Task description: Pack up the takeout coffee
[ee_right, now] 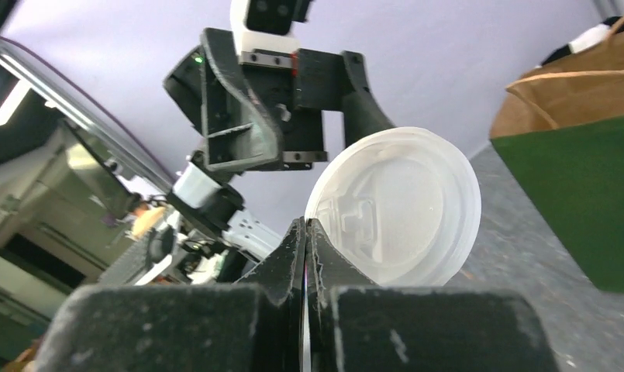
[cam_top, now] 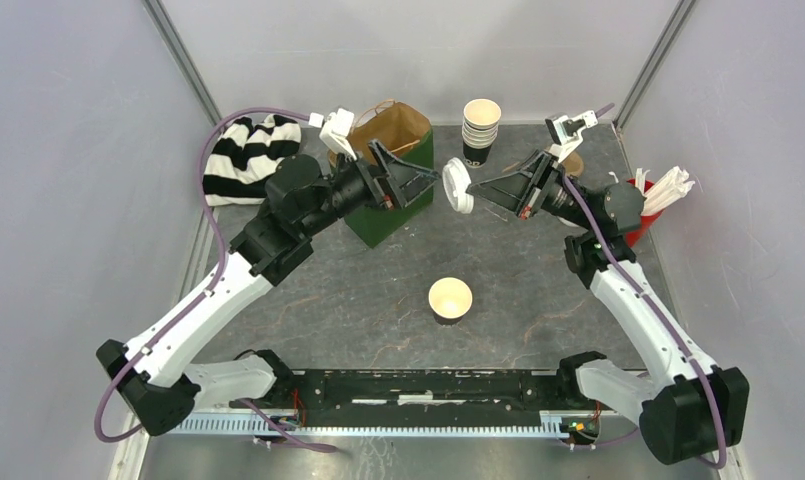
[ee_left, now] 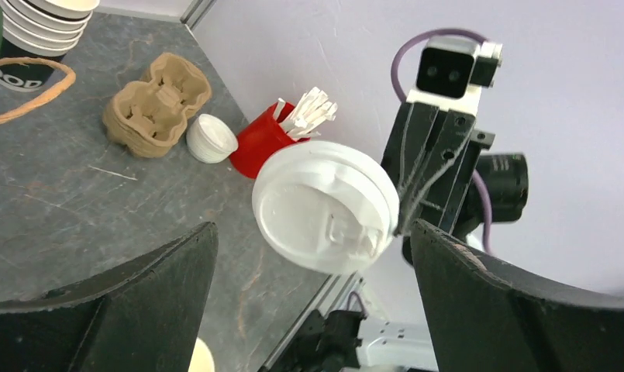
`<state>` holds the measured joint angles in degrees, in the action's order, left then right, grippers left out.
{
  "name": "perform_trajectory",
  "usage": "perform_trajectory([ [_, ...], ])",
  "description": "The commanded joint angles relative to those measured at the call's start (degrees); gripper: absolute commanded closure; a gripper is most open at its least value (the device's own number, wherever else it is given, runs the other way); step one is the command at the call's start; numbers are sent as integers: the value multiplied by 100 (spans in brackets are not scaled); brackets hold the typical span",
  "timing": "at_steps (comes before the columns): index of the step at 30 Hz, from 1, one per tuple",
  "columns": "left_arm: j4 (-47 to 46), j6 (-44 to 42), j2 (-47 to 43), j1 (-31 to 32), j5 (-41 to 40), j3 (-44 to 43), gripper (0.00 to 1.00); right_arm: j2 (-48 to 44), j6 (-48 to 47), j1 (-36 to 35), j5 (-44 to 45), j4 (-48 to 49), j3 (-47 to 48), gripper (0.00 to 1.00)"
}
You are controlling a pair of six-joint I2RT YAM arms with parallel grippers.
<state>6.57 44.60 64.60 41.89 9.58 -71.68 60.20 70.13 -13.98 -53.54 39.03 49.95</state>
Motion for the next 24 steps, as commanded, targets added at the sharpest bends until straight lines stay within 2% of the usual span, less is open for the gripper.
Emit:
perform_trajectory([
  [1, -633, 904, 369, 25, -221, -301, 1, 164, 1463, -82, 263, 1968, -36, 100],
  [6, -635, 986, 515, 31, -219, -340, 0, 241, 1441, -109, 352, 1959, 99, 100],
  [13, -1132, 1100, 609, 39, 16, -178, 0, 330, 1473, -145, 406, 2050, 120, 100],
  [19, -2019, 1047, 297, 32, 366, 251, 0, 222, 1316, -154, 500, 1848, -114, 100],
  [24, -1880, 1075, 358, 30, 453, 187, 0, 246, 1323, -148, 503, 1906, -16, 100],
])
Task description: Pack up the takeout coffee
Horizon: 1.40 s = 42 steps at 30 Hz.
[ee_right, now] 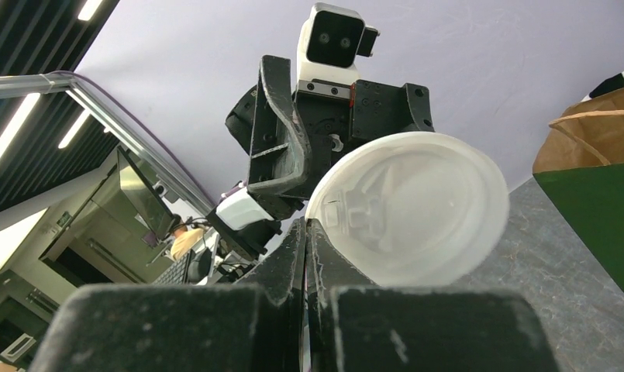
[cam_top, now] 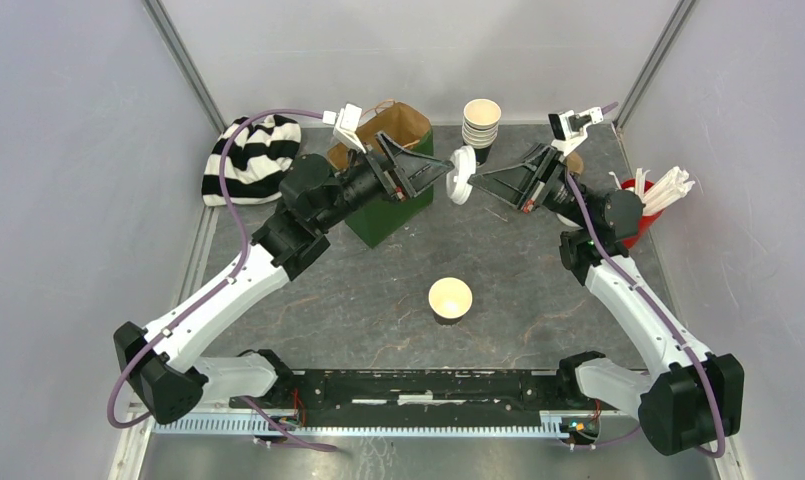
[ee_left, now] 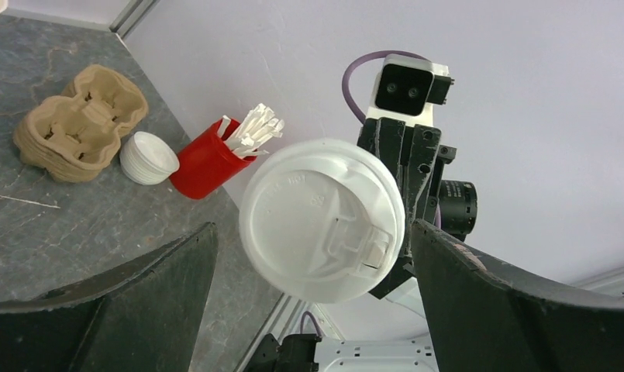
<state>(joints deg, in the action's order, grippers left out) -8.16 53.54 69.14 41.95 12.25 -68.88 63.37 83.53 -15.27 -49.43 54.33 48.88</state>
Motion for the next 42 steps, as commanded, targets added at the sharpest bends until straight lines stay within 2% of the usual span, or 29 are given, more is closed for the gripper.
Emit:
perform_trajectory([
  [1, -346, 187, -61, 23, 202, -150, 0, -63, -20, -20, 84, 385, 119, 100],
  [8, -159, 184, 270, 16, 769, -523, 0, -60, 160, -16, 145, 676, 9, 100],
  [28, -256, 362, 283, -55, 1379, -506, 0, -77, 430, -31, 91, 1094, -148, 100],
  [42, -295, 409, 357, -100, 1578, -559, 0, -71, 338, -87, -4, 975, -266, 100],
])
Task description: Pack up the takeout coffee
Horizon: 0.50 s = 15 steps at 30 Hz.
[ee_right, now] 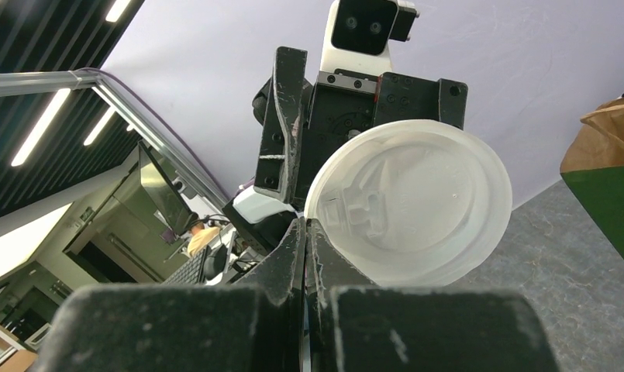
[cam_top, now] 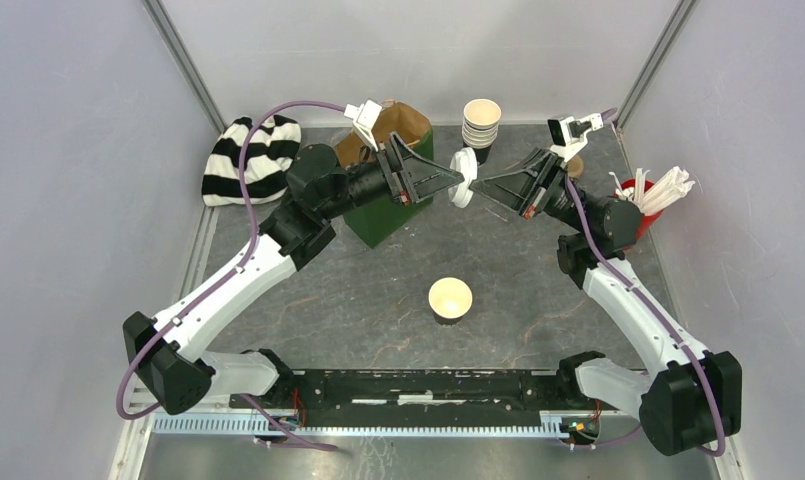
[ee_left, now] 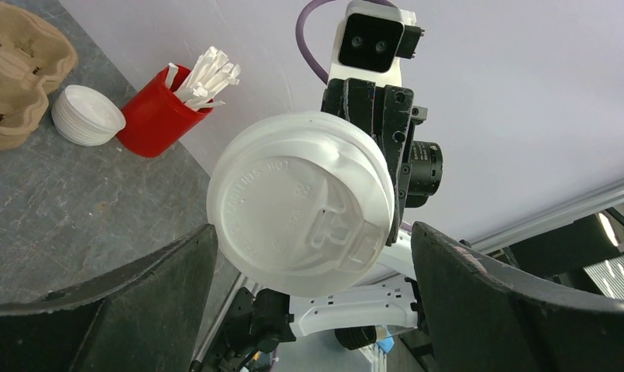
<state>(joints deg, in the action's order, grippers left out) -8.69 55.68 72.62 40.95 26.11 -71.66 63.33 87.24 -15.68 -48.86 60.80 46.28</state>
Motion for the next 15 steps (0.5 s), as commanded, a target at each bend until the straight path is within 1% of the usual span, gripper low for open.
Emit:
perform_trajectory([
  [1, -171, 179, 27, 1, 182, -312, 0, -65, -59, -51, -62, 307, 3, 100],
  [5, 75, 50, 93, 1, 208, -437, 1, -57, -107, -78, -71, 236, 39, 100],
  [15, 285, -171, 61, 1, 76, -424, 16, -82, -245, -93, -71, 11, 69, 100],
])
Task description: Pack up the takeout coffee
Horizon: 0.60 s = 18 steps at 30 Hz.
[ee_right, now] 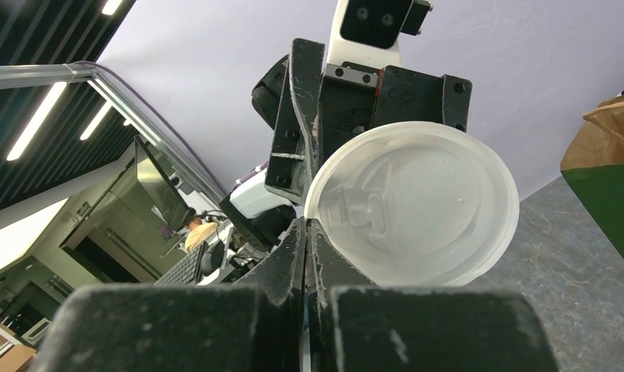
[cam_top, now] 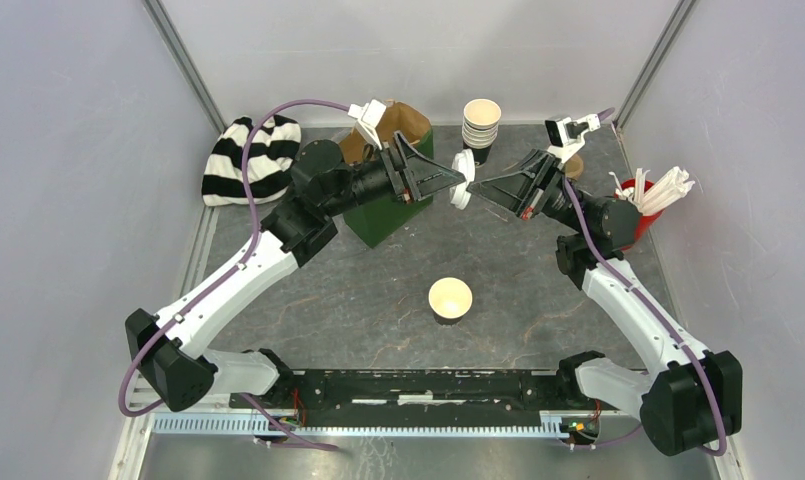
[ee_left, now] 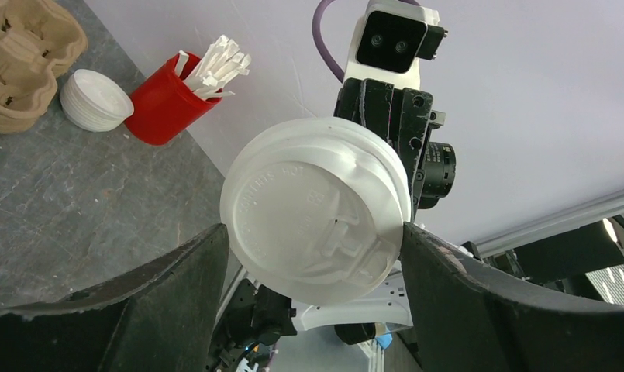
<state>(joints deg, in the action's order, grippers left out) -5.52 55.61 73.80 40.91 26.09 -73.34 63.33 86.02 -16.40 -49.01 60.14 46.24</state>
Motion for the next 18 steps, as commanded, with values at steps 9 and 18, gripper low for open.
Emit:
perform_trajectory([
  [9, 794, -682, -144, 5, -248, -338, 19, -339, -1076, -16, -81, -1362, 151, 66],
  [18, 2039, -1806, -262, 33, -684, -452, 22, -552, -5695, 472, 1101, -7850, 1846, 36],
])
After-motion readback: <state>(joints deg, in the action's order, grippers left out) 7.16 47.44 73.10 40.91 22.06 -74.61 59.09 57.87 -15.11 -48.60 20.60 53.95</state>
